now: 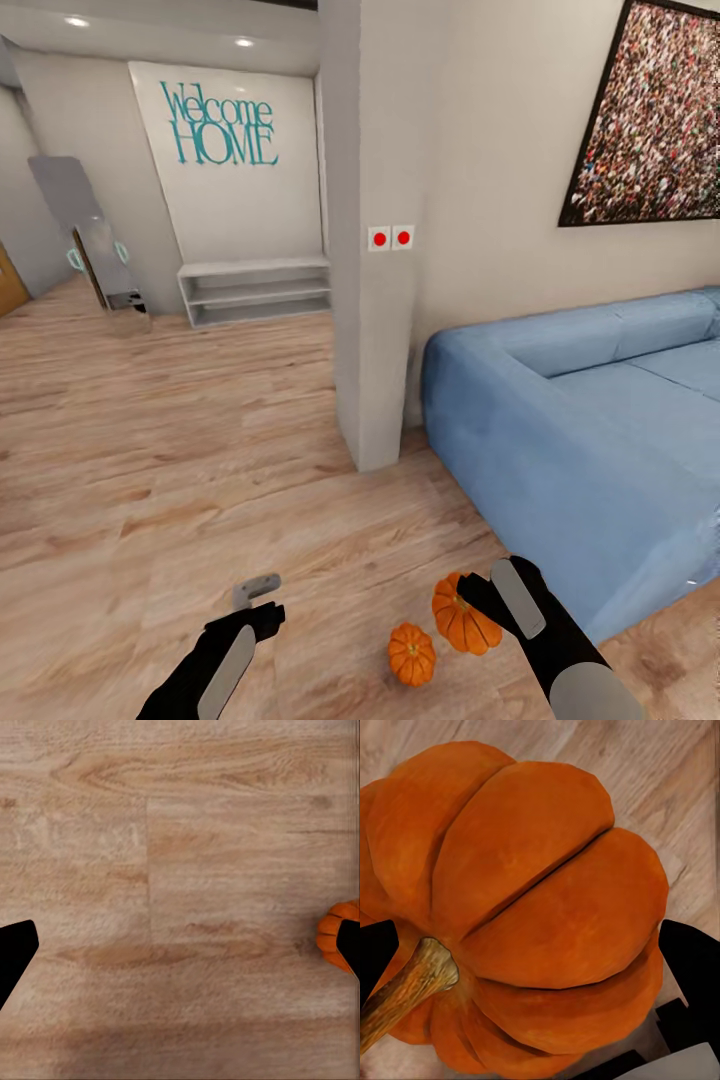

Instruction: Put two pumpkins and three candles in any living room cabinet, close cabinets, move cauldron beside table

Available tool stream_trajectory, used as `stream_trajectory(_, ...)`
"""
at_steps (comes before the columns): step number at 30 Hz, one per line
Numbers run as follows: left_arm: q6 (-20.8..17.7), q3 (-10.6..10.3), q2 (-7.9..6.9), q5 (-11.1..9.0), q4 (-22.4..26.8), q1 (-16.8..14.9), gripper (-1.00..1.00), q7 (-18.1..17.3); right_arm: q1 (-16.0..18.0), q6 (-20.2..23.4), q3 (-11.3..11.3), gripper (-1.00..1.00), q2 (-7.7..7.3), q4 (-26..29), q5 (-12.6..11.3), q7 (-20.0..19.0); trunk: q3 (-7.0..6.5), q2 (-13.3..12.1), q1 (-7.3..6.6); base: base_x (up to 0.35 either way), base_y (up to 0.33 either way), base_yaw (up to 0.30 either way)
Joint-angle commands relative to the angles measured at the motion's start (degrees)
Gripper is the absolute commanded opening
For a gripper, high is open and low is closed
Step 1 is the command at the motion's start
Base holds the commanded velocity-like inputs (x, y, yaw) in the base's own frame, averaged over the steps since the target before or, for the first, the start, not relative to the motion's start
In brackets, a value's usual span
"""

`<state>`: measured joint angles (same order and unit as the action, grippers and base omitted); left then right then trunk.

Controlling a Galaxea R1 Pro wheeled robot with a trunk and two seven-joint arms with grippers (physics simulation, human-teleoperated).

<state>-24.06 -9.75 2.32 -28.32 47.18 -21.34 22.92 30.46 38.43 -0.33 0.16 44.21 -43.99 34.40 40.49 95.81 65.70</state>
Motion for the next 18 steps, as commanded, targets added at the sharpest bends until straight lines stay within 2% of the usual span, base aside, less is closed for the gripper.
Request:
stream_trajectory(1, -0.11, -0.18, -0.04, -0.6, 0.1, -0.02, 1.0, 0.55, 0.04, 0.0, -0.03, -1.0, 0.02, 0.09, -0.57, 0.49, 0.12, 0.03, 0.02, 0.214, 0.0, -0.232)
stream_trajectory(9, -0.11, -0.18, -0.04, -0.6, 0.1, -0.02, 1.0, 0.55, 0.04, -0.02, -0.03, -1.0, 0.02, 0.08, -0.64, 0.49, 0.63, 0.03, 0.02, 0.169, 0.035, -0.23)
stream_trajectory(18, -0.11, -0.18, -0.1, -0.6, 0.1, -0.02, 1.0, 0.55, 0.03, -0.02, -0.03, -1.0, 0.02, 0.06, -0.65, 0.49, 1.2, 0.03, 0.02, 0.196, 0.231, -0.23)
